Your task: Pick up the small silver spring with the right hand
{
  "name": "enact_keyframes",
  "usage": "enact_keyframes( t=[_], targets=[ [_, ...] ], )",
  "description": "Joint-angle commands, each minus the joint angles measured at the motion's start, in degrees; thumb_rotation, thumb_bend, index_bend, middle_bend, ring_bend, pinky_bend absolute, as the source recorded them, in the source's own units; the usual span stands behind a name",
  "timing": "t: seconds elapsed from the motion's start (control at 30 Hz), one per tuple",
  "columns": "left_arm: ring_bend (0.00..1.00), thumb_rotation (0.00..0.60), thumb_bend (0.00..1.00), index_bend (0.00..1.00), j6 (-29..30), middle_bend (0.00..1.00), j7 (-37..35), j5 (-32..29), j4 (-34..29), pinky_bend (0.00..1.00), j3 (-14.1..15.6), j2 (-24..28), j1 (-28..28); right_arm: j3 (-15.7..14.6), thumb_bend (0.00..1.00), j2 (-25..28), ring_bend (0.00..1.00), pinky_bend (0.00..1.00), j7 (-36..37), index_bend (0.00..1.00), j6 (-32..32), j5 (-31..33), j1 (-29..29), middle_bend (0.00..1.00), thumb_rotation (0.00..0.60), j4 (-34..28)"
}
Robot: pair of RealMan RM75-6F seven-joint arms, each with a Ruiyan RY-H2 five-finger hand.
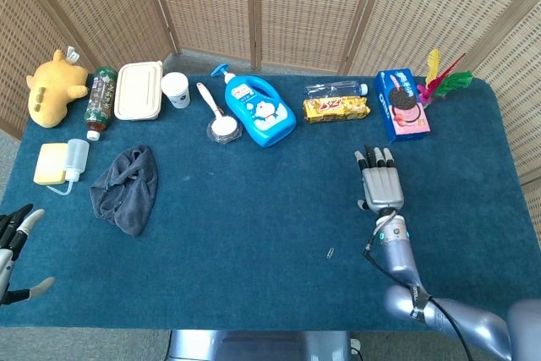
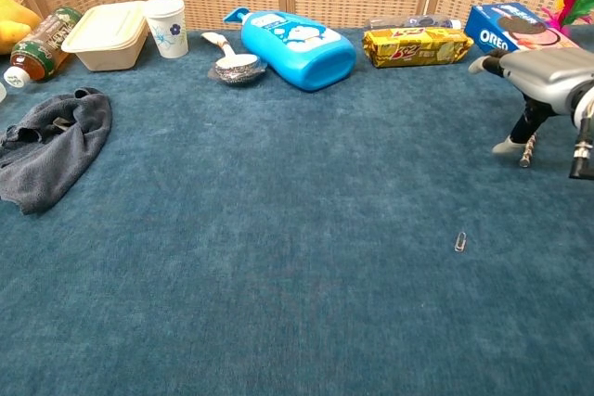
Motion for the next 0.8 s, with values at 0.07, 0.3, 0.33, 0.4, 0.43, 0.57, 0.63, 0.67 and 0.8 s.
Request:
enact_keyframes(
  t=[0.07,0.3,0.33,0.4,0.43,0.57,0.63,0.67,0.8],
  targets=[
    [0.00,0.600,0.21,0.00,-0.05,0.00,-0.24,-0.20,0.00,0.00,-0.08,0.09,-0.03,-0.03,0.03,-0.74,0.00,0.00,0.03,0.08,-0.64,0.67,0.37,0.00,0.600,1.53],
    [0.00,0.600,0.21,0.00,-0.33,0.00,-0.03,-0.06,-0.12,0.00,-0.01,0.02,-0.16,-0.11,0.03,0.08,0.00,0.00,0.69,0.08,-0.31,0.94,-0.22,0.00,0.600,1.74],
    [0.00,0.600,0.21,0.00,-0.35,0.00,0.04,-0.01,-0.16,0.00,0.02,0.01,-0.16,-0.17,0.03,0.17,0.00,0.00,0.74,0.08,-0.36,1.01,-0.29,0.00,0.600,1.77],
    [0.00,0.600,0.21,0.00,-0.28,0.00,0.17,0.16,-0.23,0.00,0.08,-0.03,-0.12,-0.41,0.03,0.30,0.00,0.00,0.69,0.08,-0.48,1.26,-0.48,0.00,0.600,2.00],
    [0.00,0.600,0.21,0.00,-0.22,0.00,0.24,0.23,-0.27,0.00,0.09,-0.04,-0.09,-0.53,0.03,0.35,0.00,0.00,0.72,0.08,-0.54,1.32,-0.57,0.00,0.600,2.08],
    [0.00,0.600,0.21,0.00,-0.10,0.00,0.40,0.28,-0.26,0.00,0.14,-0.10,0.01,-0.96,0.03,0.41,0.00,0.00,0.98,0.08,-0.55,1.14,-0.90,0.00,0.600,2.47],
    [0.00,0.600,0.21,0.00,-0.16,0.00,0.43,0.24,-0.25,0.00,0.16,-0.12,-0.01,-1.10,0.03,0.45,0.00,0.00,0.98,0.08,-0.51,1.09,-1.01,0.00,0.600,2.72],
    [0.00,0.600,0.21,0.00,-0.17,0.00,0.43,0.25,-0.27,0.00,0.17,-0.10,-0.01,-1.16,0.03,0.49,0.00,0.00,0.96,0.08,-0.44,1.05,-1.07,0.00,0.600,2.81],
    [0.00,0.600,0.21,0.00,-0.13,0.00,0.06,0.25,-0.23,0.00,0.12,0.02,-0.03,-1.73,0.03,1.21,0.00,0.00,0.77,0.08,0.28,0.61,-1.74,0.00,0.600,3.06]
  ],
)
